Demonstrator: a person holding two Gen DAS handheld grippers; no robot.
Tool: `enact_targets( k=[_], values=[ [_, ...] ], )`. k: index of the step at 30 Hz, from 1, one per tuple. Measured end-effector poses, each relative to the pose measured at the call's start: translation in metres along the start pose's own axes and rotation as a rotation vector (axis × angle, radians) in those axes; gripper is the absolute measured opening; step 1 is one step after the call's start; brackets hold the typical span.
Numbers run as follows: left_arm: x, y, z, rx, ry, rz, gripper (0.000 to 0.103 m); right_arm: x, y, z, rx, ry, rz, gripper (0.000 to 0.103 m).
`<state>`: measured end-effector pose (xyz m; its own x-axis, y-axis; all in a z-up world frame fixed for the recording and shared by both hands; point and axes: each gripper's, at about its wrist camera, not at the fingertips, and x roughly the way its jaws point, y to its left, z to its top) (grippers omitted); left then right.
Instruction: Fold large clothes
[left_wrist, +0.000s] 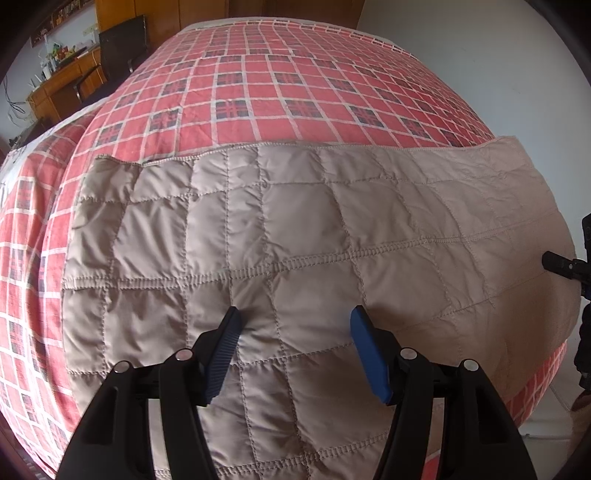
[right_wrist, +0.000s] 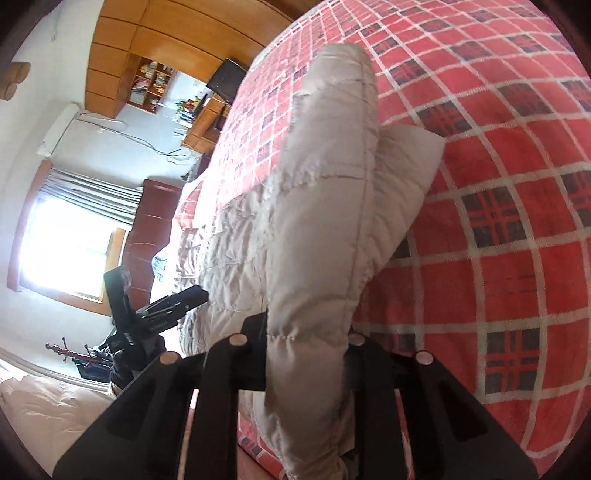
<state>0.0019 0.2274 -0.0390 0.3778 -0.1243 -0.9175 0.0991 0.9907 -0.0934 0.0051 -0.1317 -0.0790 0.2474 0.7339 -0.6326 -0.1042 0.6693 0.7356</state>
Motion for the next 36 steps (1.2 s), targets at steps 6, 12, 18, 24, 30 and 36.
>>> enact_targets(
  k=[6,12,18,24,30,36],
  values=[
    [0.001,0.001,-0.001,0.005,-0.002,-0.012,0.062,0.023,-0.037,-0.005,0.146,0.032,-0.002,0.018],
    [0.002,0.002,-0.002,0.004,-0.009,-0.028,0.063,0.04,-0.062,-0.016,0.275,0.003,0.1,0.019],
    [0.001,0.004,-0.002,0.006,-0.01,-0.041,0.063,0.028,-0.031,-0.007,0.227,0.001,0.005,0.017],
    [-0.001,0.009,-0.004,-0.007,-0.016,-0.059,0.063,0.009,0.051,0.003,0.089,-0.038,-0.054,0.016],
    [-0.003,0.013,-0.004,-0.011,-0.016,-0.083,0.063,0.019,0.137,0.011,-0.081,-0.007,-0.166,0.016],
    [-0.018,0.032,0.002,-0.05,-0.026,-0.129,0.063,0.057,0.193,0.009,-0.207,0.057,-0.328,0.017]
  ],
)
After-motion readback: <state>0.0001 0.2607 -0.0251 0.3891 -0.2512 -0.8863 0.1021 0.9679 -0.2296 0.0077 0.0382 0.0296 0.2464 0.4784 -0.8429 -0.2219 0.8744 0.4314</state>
